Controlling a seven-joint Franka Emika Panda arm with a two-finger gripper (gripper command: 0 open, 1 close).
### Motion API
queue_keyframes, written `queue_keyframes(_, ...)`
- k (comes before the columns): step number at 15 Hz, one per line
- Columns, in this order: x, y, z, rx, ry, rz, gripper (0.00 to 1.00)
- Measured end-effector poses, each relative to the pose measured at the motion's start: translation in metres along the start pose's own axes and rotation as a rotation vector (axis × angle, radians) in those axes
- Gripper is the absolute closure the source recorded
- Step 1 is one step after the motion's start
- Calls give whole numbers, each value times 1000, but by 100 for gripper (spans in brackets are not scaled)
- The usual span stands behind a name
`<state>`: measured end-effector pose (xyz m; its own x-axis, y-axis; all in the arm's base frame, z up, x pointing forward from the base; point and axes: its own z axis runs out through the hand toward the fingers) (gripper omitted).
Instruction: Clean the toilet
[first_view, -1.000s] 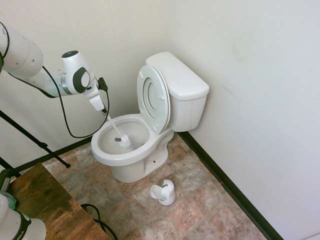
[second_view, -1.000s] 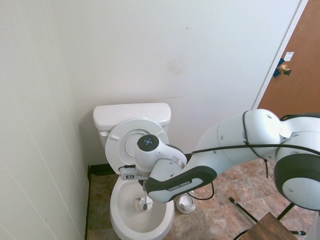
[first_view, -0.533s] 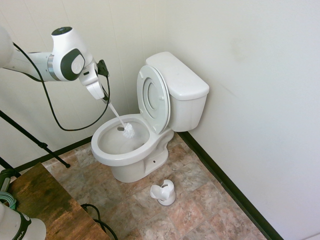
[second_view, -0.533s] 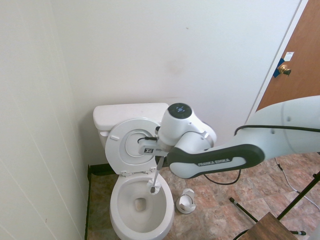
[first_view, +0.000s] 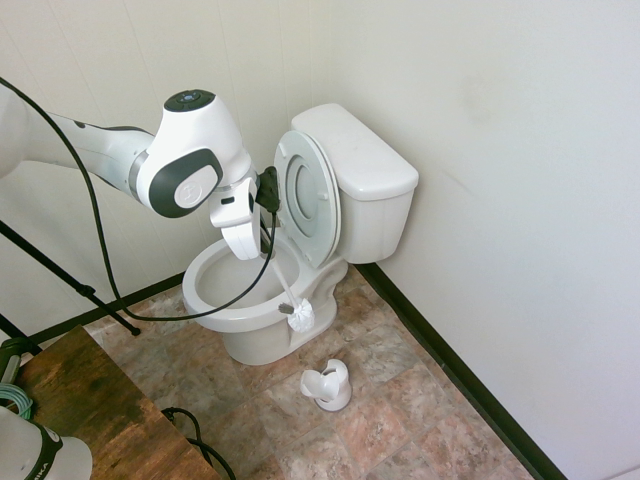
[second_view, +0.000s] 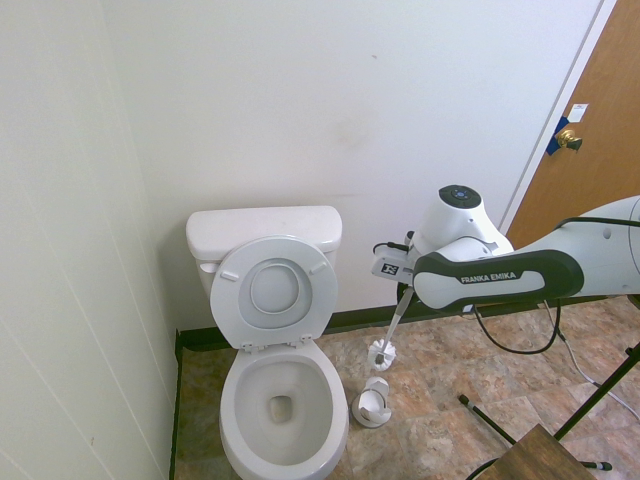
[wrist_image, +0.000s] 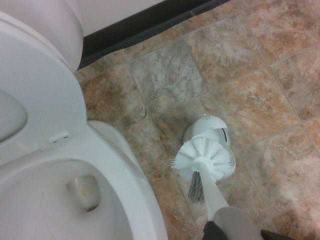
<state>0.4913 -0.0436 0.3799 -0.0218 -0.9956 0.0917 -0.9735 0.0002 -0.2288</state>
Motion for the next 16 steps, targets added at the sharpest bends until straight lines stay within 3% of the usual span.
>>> queue_keyframes(3,1,0,22,-14,-2,1,100)
queue_keyframes(11,25,9,152,-107,30,11,100)
queue_keyframes(16,14,8,206,-134,25,24,100)
